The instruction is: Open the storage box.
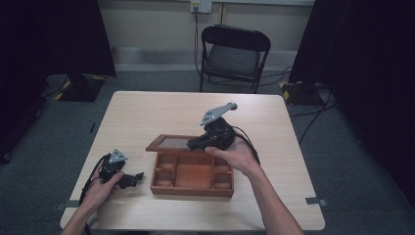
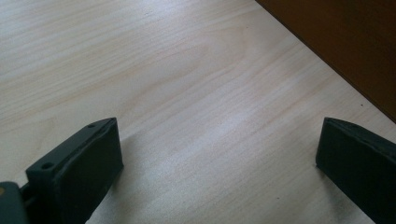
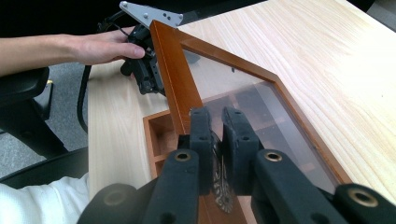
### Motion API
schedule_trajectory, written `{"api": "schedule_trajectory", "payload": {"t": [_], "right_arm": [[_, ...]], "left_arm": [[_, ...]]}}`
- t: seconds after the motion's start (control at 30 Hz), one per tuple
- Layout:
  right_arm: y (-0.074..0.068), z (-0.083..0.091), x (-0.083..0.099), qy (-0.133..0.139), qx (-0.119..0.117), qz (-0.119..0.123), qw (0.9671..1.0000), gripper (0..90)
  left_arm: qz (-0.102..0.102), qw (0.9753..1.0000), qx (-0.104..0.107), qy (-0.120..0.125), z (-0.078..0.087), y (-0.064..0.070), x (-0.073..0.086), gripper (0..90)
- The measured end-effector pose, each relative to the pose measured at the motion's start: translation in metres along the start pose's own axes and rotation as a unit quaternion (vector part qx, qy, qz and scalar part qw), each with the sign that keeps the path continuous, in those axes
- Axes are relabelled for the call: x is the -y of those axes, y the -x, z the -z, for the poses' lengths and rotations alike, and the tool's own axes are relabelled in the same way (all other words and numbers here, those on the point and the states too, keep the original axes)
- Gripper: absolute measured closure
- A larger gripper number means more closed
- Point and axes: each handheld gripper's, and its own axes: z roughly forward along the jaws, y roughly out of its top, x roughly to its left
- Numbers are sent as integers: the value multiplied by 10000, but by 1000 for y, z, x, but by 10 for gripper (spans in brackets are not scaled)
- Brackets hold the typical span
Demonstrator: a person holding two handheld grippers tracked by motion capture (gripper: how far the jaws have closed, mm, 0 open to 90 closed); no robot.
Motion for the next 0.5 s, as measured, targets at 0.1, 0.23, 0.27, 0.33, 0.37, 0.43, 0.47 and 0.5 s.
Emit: {"api": "schedule_trajectory", "payload": {"t": [0.1,0.23,0.27,0.33,0.37,0.43,0.47,0.5], "right_arm": [[0,0,0,2,4,-4,10000,832],[0,0,0,-2,3,-3,10000,832],[0,0,0,-2,3,-2,10000,832],[0,0,0,-12,-2,9,10000,832],[0,0,0,-12,-2,9,10000,832],[0,0,0,-22,-19,20,10000,832],[0,0,0,-20,-20,13,10000,833],[0,0,0,-25,-17,13,10000,833]], "left_arm": [[-5,10000,-1,0,0,0,0,0],[10,10000,0,9,0,0,0,0],[9,10000,0,8,0,0,0,0],[-4,10000,0,1,0,0,0,0],[-4,10000,0,1,0,0,0,0],[-1,10000,0,2,0,0,0,0],[-4,10000,0,0,0,0,0,0],[9,10000,1,8,0,0,0,0]]}}
